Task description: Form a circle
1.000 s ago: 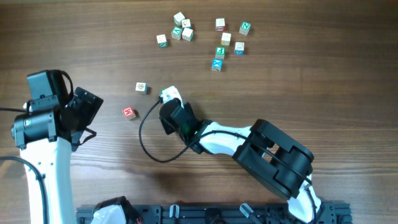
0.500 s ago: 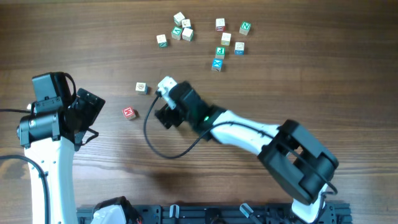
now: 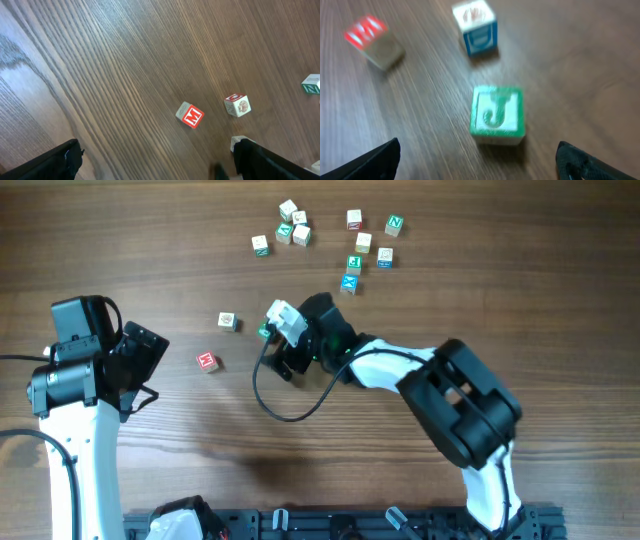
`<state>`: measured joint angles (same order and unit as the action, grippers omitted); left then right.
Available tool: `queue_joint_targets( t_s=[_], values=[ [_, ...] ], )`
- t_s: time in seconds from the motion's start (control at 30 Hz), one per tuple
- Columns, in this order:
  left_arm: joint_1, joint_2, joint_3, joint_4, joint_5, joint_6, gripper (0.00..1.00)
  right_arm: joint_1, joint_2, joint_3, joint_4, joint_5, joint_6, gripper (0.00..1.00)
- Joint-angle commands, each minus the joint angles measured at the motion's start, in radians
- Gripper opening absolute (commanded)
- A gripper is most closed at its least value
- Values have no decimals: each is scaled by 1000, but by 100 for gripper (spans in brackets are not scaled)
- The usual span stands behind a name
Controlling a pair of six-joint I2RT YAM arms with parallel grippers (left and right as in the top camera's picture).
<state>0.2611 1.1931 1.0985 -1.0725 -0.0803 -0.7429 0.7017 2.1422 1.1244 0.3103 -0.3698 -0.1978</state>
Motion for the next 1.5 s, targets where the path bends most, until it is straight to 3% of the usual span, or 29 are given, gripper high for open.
queue_joint_targets(
  t_s=[0.0, 0.1, 0.3, 0.4, 0.53, 0.6, 0.7, 0.87, 1.17, 1.33, 1.47],
  values=[
    [5, 3, -8, 3, 2, -6, 100, 8, 31, 9, 40, 40, 13, 94],
    [5, 11, -8, 3, 2, -6, 100, 7, 38, 9, 61, 63, 26, 85],
    [5, 45, -8, 3, 2, -6, 100, 8, 74, 11, 110, 93, 45, 51],
    [5, 47, -8, 3, 2, -6, 100, 8, 78, 11, 127, 93, 52, 51],
    [5, 47, -8, 3, 2, -6, 100, 8, 81, 11, 157, 93, 70, 63],
    [5, 47, -8, 4, 2, -6, 100, 8, 84, 11, 176, 93, 69, 63],
    [5, 47, -8, 7, 2, -6, 100, 8, 100, 13, 205, 93, 69, 57],
    [5, 47, -8, 7, 2, -6, 100, 8, 110, 27, 198, 104, 97, 35],
    [5, 47, -8, 9, 2, -6, 100, 57, 109, 36, 198, 84, 173, 33],
    [5, 47, -8, 16, 2, -6, 100, 129, 109, 37, 207, 380, 217, 33],
    [5, 47, -8, 24, 2, -6, 100, 133, 109, 37, 253, 408, 294, 33]
  ],
)
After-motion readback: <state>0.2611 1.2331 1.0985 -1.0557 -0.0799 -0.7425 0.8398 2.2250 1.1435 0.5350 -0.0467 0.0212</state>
